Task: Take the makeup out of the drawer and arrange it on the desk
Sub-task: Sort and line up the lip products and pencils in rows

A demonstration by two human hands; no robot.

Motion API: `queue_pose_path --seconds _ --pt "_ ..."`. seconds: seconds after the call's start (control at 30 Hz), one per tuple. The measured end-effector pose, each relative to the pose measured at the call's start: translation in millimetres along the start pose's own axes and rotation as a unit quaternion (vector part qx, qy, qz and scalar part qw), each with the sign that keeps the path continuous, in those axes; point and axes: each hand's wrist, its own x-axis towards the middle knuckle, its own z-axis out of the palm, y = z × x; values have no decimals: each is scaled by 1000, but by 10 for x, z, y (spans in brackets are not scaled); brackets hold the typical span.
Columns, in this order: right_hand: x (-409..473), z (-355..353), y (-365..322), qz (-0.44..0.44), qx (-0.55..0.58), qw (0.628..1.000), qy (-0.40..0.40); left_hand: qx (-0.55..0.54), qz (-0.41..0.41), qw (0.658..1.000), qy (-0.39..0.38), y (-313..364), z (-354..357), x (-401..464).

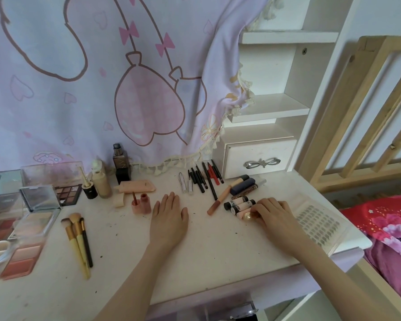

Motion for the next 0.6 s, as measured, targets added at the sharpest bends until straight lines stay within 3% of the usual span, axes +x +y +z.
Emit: queue_pose_path --seconds 0.2,0.3,0.4,0.47,0.6 --pt "129 -74 -64 14 87 993 82 -28 5 1000 7 -10 -16 -4" --pt "230 -211 -185 -8 130 987 98 -174 -5 984 45 -6 -113 -20" --pt "345 -331 -401 5 230 972 55 -307 26 948 83 85 -310 -104" --pt "434 -380 -567 74 381 921 -6 -311 126 938 92 189 -508 -166" --pt "556 -451 -724 158 618 757 -142 -229 284 929 64 353 -881 -205"
